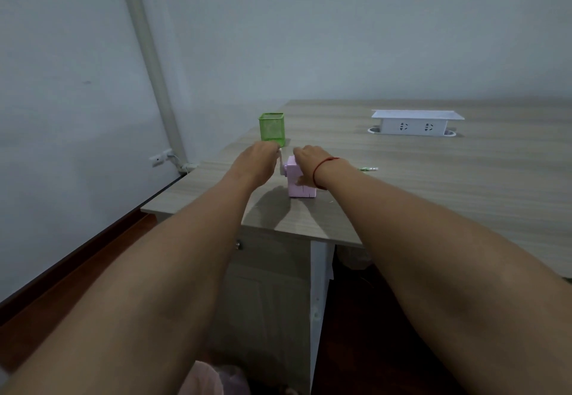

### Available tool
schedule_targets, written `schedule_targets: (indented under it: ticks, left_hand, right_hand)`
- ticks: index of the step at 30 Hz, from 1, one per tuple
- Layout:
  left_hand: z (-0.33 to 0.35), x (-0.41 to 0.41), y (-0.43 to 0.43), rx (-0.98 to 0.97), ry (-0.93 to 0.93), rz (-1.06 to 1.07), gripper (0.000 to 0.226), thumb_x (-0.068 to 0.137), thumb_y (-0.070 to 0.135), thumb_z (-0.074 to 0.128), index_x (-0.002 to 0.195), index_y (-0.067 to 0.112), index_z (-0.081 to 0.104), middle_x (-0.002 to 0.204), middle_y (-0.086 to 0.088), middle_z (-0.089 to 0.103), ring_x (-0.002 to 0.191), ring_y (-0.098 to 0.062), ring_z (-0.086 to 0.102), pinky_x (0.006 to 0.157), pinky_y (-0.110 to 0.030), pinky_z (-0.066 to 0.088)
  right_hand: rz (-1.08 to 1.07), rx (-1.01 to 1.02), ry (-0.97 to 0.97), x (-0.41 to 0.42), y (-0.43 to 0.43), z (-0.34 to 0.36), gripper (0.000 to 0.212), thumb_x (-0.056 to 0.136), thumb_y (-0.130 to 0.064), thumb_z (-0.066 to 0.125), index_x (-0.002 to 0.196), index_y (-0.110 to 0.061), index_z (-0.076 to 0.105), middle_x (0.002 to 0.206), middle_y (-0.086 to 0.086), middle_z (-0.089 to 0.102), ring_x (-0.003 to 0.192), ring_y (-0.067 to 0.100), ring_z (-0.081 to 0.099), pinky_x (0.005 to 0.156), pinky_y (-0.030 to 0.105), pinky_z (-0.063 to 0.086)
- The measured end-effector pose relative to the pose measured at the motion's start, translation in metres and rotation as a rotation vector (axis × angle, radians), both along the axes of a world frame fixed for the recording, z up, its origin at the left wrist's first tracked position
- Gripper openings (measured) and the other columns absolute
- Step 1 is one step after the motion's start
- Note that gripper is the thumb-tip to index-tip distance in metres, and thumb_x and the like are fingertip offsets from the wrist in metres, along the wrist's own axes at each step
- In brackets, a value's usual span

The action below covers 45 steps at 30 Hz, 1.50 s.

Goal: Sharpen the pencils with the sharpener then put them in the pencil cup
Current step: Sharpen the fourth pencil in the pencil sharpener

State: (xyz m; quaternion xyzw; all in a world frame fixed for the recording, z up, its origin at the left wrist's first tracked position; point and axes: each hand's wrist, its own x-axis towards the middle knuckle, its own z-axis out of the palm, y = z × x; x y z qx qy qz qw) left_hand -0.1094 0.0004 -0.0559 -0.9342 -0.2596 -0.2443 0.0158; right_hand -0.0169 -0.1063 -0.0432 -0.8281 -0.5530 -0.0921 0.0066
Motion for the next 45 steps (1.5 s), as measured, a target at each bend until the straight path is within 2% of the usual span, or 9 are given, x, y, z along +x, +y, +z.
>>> schedule_targets:
  ticks: [5,9,12,17,21,28,33,38,45]
  left_hand:
    - [0.008,-0.003,-0.005,0.102,0.114,0.034,0.016,0.094,0.002,0.045,0.094,0.001,0.061,0.096,-0.021,0.063,0.084,-0.039,0.061,0.064,-0.039,0.043]
    - [0.003,-0.016,-0.014,0.086,0.177,0.031,0.015,0.093,0.004,0.047,0.095,0.002,0.062,0.098,-0.020,0.065,0.086,-0.038,0.062,0.068,-0.039,0.047]
    - [-0.014,-0.029,-0.025,0.033,0.222,0.023,0.017,0.096,0.009,0.046,0.101,0.002,0.061,0.100,-0.020,0.064,0.088,-0.036,0.062,0.068,-0.037,0.043]
    - [-0.041,-0.026,-0.031,-0.038,0.259,0.023,0.021,0.096,0.012,0.044,0.103,0.005,0.062,0.104,-0.016,0.065,0.091,-0.031,0.063,0.079,-0.038,0.050]
    - [-0.042,-0.023,-0.022,-0.019,0.279,0.030,0.024,0.098,0.017,0.043,0.107,0.007,0.062,0.106,-0.015,0.064,0.096,-0.030,0.062,0.082,-0.039,0.049]
    - [-0.052,-0.020,-0.004,0.026,0.258,-0.020,0.033,0.100,0.030,0.039,0.107,0.010,0.064,0.103,-0.015,0.067,0.093,-0.030,0.062,0.079,-0.039,0.048]
    - [-0.044,-0.018,0.008,0.142,0.376,-0.076,0.034,0.100,0.032,0.036,0.113,0.013,0.062,0.104,-0.013,0.066,0.092,-0.027,0.062,0.077,-0.035,0.047]
    - [-0.032,-0.003,0.016,0.213,0.498,-0.056,0.026,0.097,0.021,0.043,0.113,0.010,0.059,0.108,-0.015,0.064,0.099,-0.032,0.062,0.080,-0.039,0.048]
    - [0.005,0.007,0.030,0.290,0.413,-0.129,0.020,0.094,0.013,0.046,0.100,0.007,0.064,0.102,-0.018,0.066,0.094,-0.036,0.063,0.069,-0.035,0.042]
  right_hand:
    - [-0.016,0.017,0.018,-0.010,-0.004,0.000,0.043,0.098,-0.020,0.049,0.136,-0.002,0.043,0.138,0.018,0.047,0.128,0.032,0.047,0.103,0.035,0.038]
    - [-0.023,-0.020,0.007,-0.015,-0.004,0.002,0.047,0.097,-0.017,0.050,0.140,-0.002,0.040,0.142,0.019,0.043,0.130,0.033,0.045,0.105,0.038,0.038]
    - [-0.027,-0.019,0.011,-0.019,-0.005,0.002,0.048,0.094,-0.014,0.053,0.139,-0.003,0.042,0.140,0.019,0.043,0.129,0.034,0.046,0.105,0.040,0.041]
    - [0.031,0.027,-0.003,-0.015,-0.004,-0.007,0.048,0.097,-0.029,0.048,0.137,-0.003,0.043,0.139,0.019,0.043,0.128,0.034,0.045,0.108,0.041,0.037]
    - [0.069,0.069,0.043,-0.007,-0.003,-0.006,0.042,0.098,-0.024,0.047,0.135,-0.006,0.047,0.138,0.017,0.046,0.129,0.032,0.043,0.108,0.039,0.035]
    - [0.063,0.059,0.050,0.003,0.005,-0.010,0.050,0.093,-0.027,0.058,0.134,-0.003,0.043,0.138,0.017,0.046,0.127,0.032,0.046,0.104,0.035,0.036]
    - [0.086,0.036,0.067,0.007,0.009,-0.008,0.051,0.087,-0.031,0.065,0.127,-0.005,0.048,0.130,0.017,0.054,0.118,0.033,0.053,0.097,0.037,0.043]
    - [0.109,0.040,0.076,0.010,0.008,-0.007,0.050,0.088,-0.029,0.065,0.127,-0.005,0.049,0.129,0.017,0.055,0.116,0.032,0.055,0.094,0.036,0.044]
    - [0.127,0.023,0.080,0.008,0.004,-0.004,0.048,0.090,-0.029,0.062,0.128,-0.005,0.048,0.129,0.016,0.053,0.116,0.031,0.054,0.096,0.036,0.043]
